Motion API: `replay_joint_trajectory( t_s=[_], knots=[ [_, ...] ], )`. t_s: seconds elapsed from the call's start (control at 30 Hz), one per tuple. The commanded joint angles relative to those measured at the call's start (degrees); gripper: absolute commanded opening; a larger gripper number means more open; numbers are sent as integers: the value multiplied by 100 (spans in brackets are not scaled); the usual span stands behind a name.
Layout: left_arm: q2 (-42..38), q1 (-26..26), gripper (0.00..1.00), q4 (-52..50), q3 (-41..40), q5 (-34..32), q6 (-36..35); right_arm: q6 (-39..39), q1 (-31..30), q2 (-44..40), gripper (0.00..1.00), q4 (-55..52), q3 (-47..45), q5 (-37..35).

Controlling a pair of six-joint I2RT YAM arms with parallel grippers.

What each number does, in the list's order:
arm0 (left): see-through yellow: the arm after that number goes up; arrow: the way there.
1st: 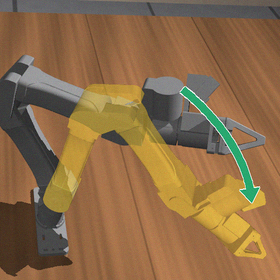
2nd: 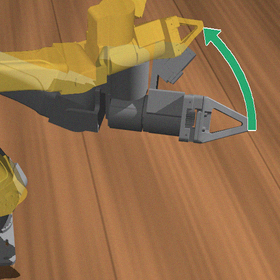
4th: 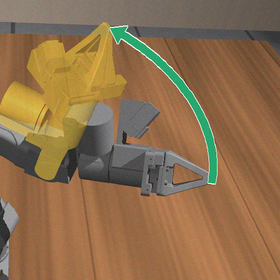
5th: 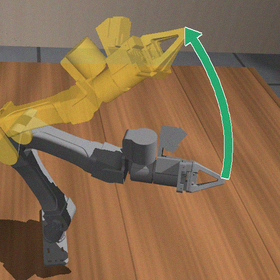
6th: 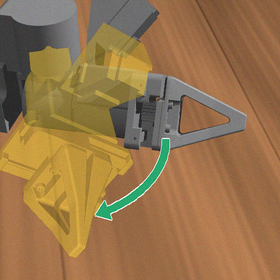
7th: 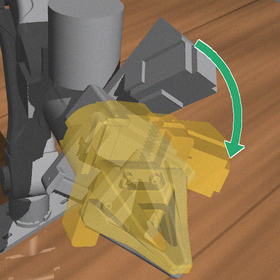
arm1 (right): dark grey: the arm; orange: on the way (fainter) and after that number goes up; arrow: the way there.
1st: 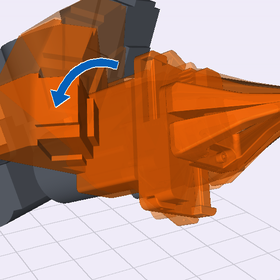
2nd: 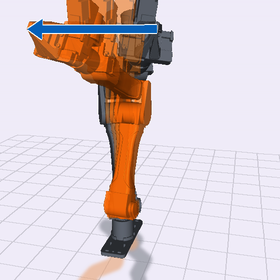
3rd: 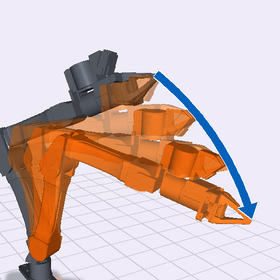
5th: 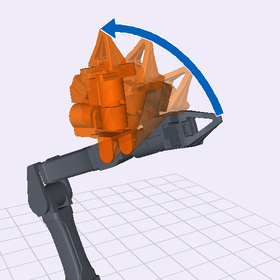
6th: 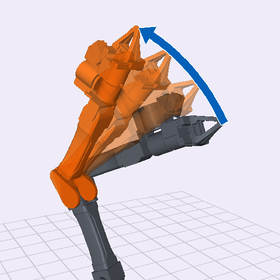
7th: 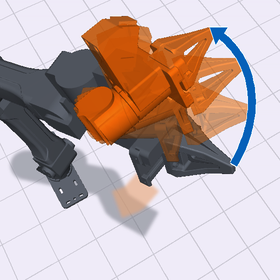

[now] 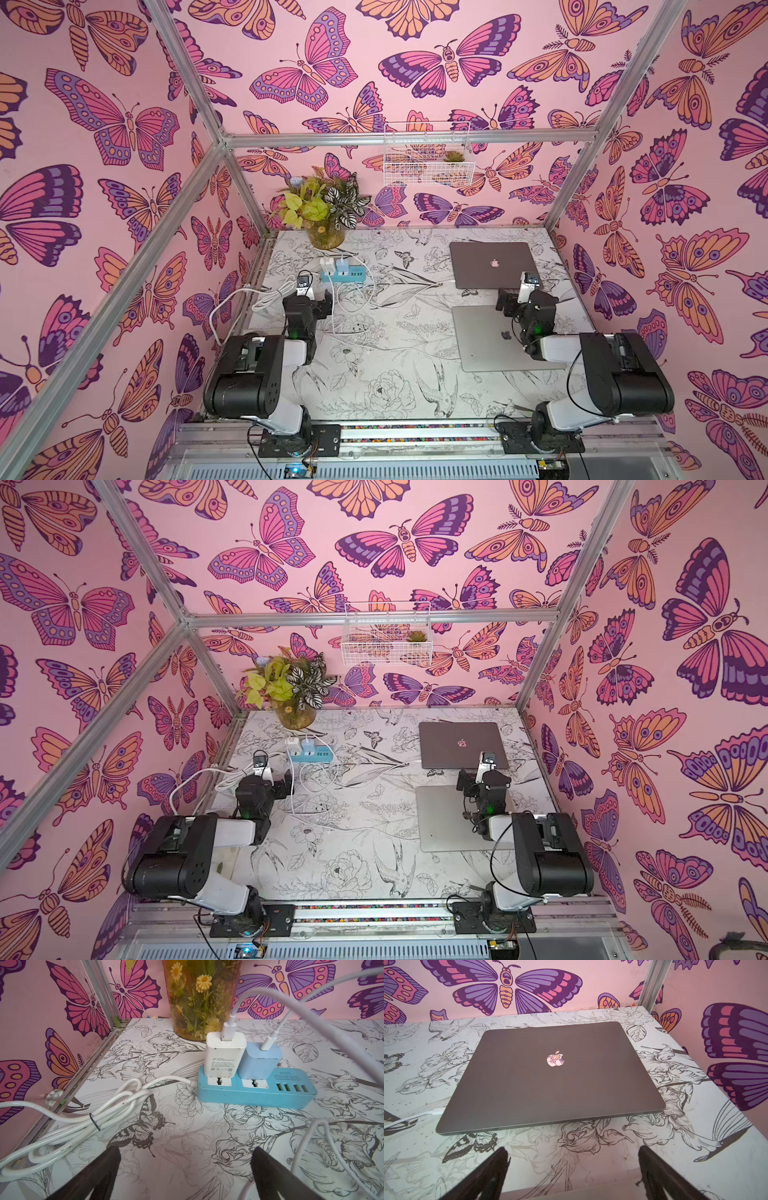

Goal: Unplug the laptop charger
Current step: Remove the charging cable from the laptop.

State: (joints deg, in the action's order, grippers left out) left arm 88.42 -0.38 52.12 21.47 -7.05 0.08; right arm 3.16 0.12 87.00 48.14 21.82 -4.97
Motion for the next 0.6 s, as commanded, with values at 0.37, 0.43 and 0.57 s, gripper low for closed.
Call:
replay_joint_trajectory(
  t_s=[0.37,0.43,0.57],
  knots=[
    [3,65,100,-50,-29,167,45,-26,14,-61,99,-145,120,173],
    [7,65,100,-45,-28,169,45,1,14,-69,99,-189,142,150],
    [5,65,99,-44,-29,166,43,-6,14,-78,99,-199,143,144]
  ],
)
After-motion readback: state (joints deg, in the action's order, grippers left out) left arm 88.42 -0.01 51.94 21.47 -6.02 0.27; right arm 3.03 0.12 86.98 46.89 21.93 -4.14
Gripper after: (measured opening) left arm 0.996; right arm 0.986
